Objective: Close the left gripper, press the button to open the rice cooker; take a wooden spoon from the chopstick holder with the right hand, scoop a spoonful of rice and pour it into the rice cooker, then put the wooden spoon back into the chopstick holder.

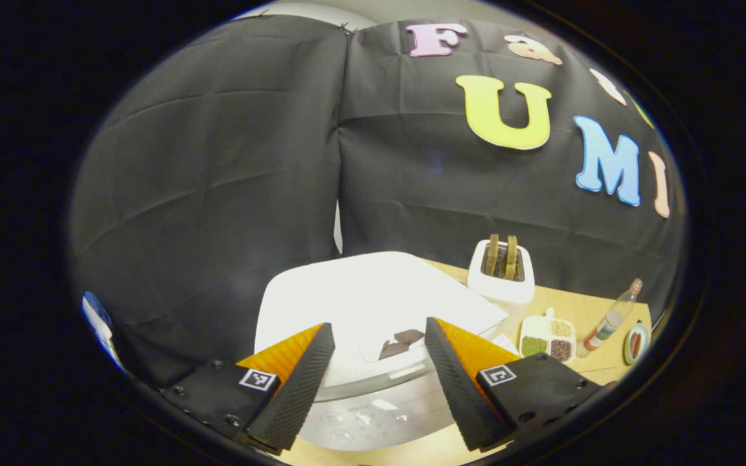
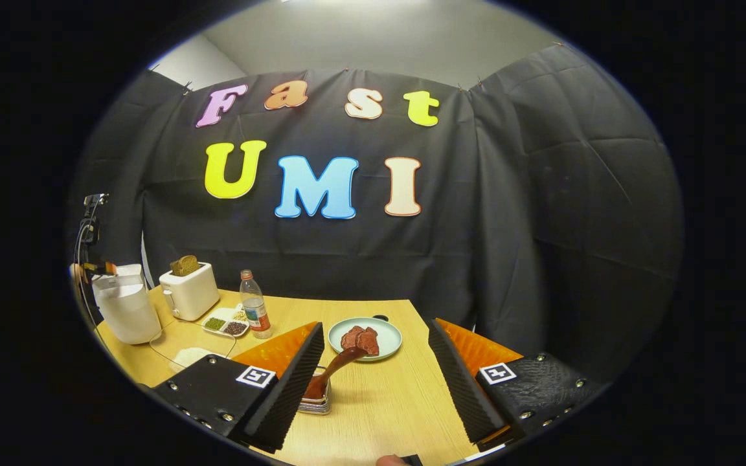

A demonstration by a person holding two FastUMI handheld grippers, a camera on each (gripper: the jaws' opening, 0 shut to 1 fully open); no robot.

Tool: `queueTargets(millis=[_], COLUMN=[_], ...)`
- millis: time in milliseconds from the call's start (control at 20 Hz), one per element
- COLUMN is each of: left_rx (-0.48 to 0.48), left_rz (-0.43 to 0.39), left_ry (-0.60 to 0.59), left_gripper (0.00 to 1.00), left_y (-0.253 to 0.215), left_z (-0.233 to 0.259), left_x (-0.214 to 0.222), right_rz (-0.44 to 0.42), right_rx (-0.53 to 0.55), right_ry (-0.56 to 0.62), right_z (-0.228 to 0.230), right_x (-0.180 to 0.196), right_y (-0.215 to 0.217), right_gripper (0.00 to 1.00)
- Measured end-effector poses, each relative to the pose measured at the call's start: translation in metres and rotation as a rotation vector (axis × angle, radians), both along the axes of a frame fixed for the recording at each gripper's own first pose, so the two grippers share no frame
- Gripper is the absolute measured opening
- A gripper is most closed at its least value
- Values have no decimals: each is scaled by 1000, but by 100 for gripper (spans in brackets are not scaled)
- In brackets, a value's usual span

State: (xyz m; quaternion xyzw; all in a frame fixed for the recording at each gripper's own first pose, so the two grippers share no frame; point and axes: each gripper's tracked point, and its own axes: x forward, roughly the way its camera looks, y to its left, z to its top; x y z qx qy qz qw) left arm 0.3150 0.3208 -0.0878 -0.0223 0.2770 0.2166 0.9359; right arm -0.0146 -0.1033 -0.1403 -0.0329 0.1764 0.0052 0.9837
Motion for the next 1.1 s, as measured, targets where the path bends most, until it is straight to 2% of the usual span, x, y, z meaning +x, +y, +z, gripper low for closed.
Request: queueTargets(millis=[350,450,650,750,800,850,900,1100], left_rx=[6,-11,-31,-10,16,44,69,139], left_rz=[-5,-26,-64,-91,-102,-110,-123,-214], left_ry=[18,74,73,31,21,3,-30,-206], left_gripper=[98,99,96,99,96,99,98,98], left_y=[-3,-8,-9,-11,-7,-6,-6,-33], left_z=[-12,-23,-22,-19,-16,-9,0,71], left_x=[3,-3,3,1,-2,-1,1,-11], right_rz=[-11,-13,-16,-2,4,15,29,90], right_rx=[18,23,42,52,50,48,47,68], right_ry=[19,24,27,22,11,-4,-18,-73], right_z=[-8,-10,-13,-8,-5,2,9,32], right_x=[-3,-4,-2,0,4,7,11,25], right_y=[0,3,15,26,30,37,45,84], right_gripper=[99,99,99,98,98,98,99,98])
